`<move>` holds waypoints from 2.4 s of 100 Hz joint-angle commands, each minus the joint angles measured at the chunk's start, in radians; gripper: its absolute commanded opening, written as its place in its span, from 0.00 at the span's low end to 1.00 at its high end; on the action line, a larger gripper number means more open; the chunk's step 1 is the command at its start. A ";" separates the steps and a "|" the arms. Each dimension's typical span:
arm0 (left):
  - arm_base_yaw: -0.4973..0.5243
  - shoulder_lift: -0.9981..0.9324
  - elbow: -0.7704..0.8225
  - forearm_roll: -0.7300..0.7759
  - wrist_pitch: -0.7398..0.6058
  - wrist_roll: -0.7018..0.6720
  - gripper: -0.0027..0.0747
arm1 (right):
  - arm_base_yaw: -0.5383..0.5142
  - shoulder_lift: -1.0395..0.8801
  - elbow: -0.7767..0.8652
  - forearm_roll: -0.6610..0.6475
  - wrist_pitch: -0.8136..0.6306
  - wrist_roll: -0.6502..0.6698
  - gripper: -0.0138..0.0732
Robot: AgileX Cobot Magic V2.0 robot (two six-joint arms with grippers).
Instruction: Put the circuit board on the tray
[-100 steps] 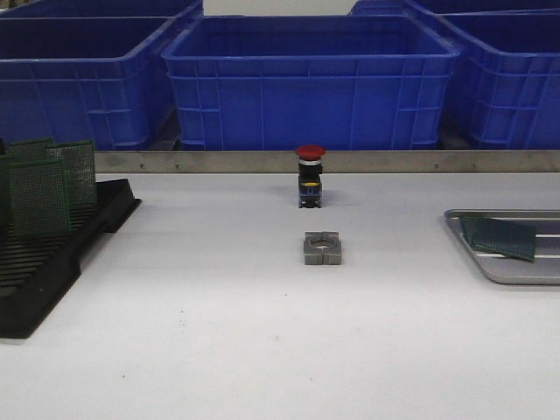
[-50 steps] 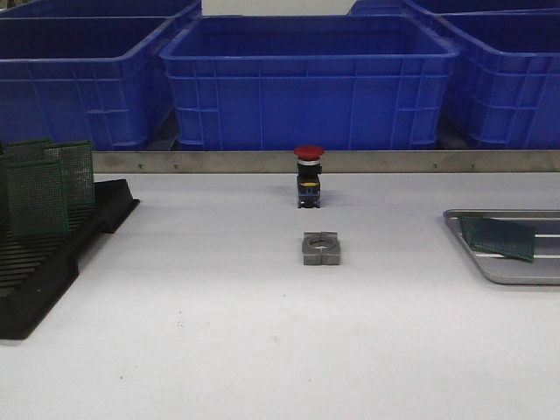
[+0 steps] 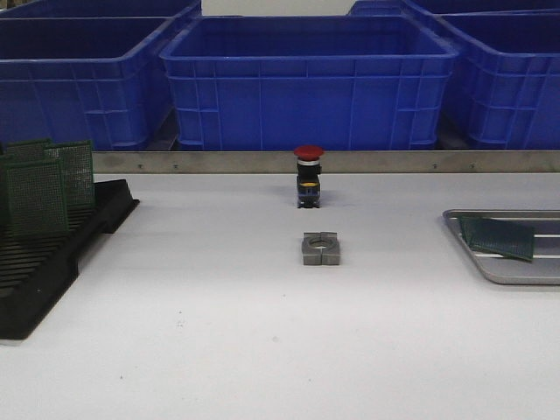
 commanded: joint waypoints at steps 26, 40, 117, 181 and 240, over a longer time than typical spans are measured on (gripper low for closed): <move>0.003 -0.031 0.049 -0.009 -0.074 -0.011 0.01 | 0.001 0.011 -0.026 0.035 -0.027 -0.003 0.03; 0.003 -0.031 0.049 -0.009 -0.074 -0.011 0.01 | 0.001 0.011 -0.026 0.035 -0.027 -0.003 0.03; 0.003 -0.031 0.049 -0.009 -0.074 -0.011 0.01 | 0.000 0.011 -0.025 0.009 -0.240 -0.003 0.03; 0.003 -0.031 0.049 -0.009 -0.074 -0.011 0.01 | -0.001 -0.035 0.229 -1.218 -0.628 1.289 0.03; 0.003 -0.031 0.049 -0.009 -0.074 -0.011 0.01 | 0.000 -0.049 0.227 -1.246 -0.559 1.298 0.03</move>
